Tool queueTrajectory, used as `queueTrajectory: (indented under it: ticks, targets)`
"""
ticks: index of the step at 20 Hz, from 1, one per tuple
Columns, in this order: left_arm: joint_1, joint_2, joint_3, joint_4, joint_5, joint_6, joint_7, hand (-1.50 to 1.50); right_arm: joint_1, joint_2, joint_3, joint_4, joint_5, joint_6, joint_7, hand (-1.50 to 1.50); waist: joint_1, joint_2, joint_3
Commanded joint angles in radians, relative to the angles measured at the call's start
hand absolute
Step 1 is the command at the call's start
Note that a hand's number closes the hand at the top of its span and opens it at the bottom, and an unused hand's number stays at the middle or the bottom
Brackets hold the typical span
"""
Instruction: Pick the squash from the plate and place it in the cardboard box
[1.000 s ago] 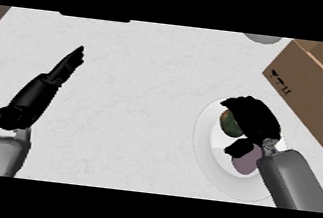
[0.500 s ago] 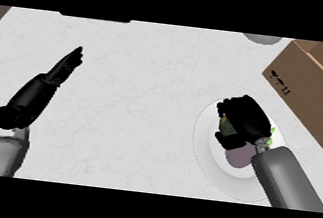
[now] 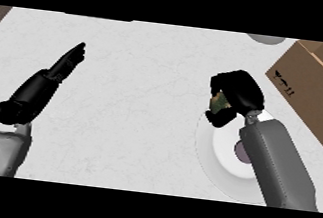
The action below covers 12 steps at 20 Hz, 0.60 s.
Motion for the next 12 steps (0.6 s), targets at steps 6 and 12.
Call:
queueTrajectory:
  ticks: [6,12]
  targets:
    - [0.032,-0.018,-0.004,0.008,-0.040,0.025,-0.025,0.00,-0.205,-0.030,-0.098,-0.017,-0.018,0.017,0.045,1.50,-0.014,-0.005,0.000]
    - [0.011,-0.004,0.018,-0.028,-0.016,0.008,0.028,0.00,-0.219,-0.005,-0.205,-0.216,-0.044,0.026,0.256,1.50,-0.026,-0.011,0.000]
